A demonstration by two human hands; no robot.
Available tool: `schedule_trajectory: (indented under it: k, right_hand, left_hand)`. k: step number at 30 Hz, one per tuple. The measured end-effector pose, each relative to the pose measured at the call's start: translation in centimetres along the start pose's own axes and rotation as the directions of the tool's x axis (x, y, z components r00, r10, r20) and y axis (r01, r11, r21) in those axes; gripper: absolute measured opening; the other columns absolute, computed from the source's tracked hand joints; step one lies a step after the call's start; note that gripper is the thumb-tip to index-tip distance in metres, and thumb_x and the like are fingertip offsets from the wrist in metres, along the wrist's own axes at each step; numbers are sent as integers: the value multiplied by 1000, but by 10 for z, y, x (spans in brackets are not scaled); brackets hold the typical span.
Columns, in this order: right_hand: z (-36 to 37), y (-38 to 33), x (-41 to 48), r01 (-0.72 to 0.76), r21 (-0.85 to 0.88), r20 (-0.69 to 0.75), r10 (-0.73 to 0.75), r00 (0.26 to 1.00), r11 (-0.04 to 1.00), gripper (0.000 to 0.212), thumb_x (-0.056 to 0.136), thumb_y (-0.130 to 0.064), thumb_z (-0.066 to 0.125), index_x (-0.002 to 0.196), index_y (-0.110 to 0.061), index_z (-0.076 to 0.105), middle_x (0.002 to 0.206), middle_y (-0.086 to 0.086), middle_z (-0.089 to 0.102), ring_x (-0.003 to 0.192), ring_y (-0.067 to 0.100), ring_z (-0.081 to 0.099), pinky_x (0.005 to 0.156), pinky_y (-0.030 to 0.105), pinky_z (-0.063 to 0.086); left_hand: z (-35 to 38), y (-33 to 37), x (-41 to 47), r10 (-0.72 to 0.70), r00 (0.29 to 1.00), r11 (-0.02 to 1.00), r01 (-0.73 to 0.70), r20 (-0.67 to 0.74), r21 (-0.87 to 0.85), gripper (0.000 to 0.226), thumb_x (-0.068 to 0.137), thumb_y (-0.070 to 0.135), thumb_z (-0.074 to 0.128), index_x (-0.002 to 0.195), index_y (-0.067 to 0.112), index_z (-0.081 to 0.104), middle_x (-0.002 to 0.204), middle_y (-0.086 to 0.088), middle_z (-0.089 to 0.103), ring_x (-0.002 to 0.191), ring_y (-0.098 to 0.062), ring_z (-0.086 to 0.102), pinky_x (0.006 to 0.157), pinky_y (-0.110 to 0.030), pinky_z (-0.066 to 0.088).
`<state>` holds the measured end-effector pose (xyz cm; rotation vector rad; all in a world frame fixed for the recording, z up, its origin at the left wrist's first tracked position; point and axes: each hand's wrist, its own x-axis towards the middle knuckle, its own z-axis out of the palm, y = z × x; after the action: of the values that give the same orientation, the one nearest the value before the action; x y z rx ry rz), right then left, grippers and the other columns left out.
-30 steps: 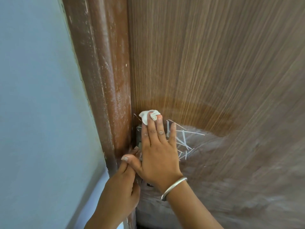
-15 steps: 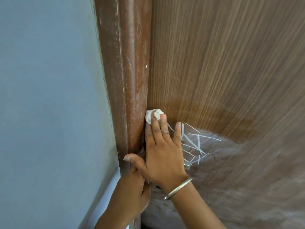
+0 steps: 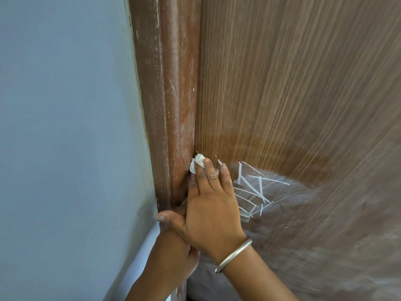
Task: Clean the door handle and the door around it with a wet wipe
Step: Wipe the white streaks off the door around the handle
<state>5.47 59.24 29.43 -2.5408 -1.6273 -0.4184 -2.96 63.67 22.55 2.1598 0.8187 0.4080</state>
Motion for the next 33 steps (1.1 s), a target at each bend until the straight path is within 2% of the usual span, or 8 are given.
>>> schedule_trajectory:
  k: [4,8,17,21,24,26,30,33]
  right_hand:
    - [-2,-6,2,-55,-17,-14,55,998,998,109,76,-81,7,131,4,47,141,22,43,136,35,31,115,53,7]
    - [5,-4,2,-50,12,-46,50,998,999,105,79,-79,7,136,3,40,147,20,34,141,33,20,114,55,6]
    - [1,8,19,-54,-21,-229,48,972,998,102,79,-79,19,146,-3,20,156,11,10,144,28,3,115,55,9]
    - [-3,9,20,-26,-34,-202,19,979,999,103,79,-80,20,144,0,21,155,14,13,144,29,3,116,53,9]
    - [5,6,8,-22,-40,-120,17,993,999,102,80,-80,15,142,0,29,154,14,17,144,30,6,115,54,6]
    - [10,4,0,-54,-27,-98,51,994,998,99,81,-78,13,138,-1,40,151,14,25,143,30,14,115,55,7]
    - [12,2,-8,-166,6,-125,165,978,986,97,82,-77,16,134,0,45,147,18,33,140,34,23,110,55,11]
    - [14,8,-15,-274,10,-147,272,951,962,102,81,-79,13,138,2,37,149,21,26,140,37,18,111,56,8]
  left_hand:
    - [2,3,0,-99,993,993,102,61,-54,71,86,50,49,128,-6,38,128,-20,51,120,-29,47,104,-35,35]
    - [-6,2,-5,-5,1000,1000,5,-19,-5,59,80,6,60,132,-7,35,121,-27,56,109,-38,55,91,-40,46]
    - [-2,2,3,205,977,963,-191,-56,191,41,91,24,51,131,25,45,135,2,51,107,-30,55,80,-21,46]
    - [0,0,3,238,969,955,-221,-67,199,23,87,21,58,109,14,60,108,-10,65,92,-31,59,64,-5,39]
    - [2,-3,1,253,961,954,-228,-112,195,26,76,11,71,101,6,67,91,-12,71,79,-27,66,63,-13,42]
    - [1,-1,0,220,972,969,-208,-81,132,35,81,13,64,116,7,59,107,-13,68,92,-28,64,74,-23,47]
    - [-1,-5,2,238,968,969,-232,-76,83,50,86,24,57,134,24,42,129,4,58,99,-12,60,71,-2,39]
    - [-5,-4,0,344,939,934,-340,-16,114,67,91,29,51,137,47,6,148,22,26,110,-5,54,81,-15,49]
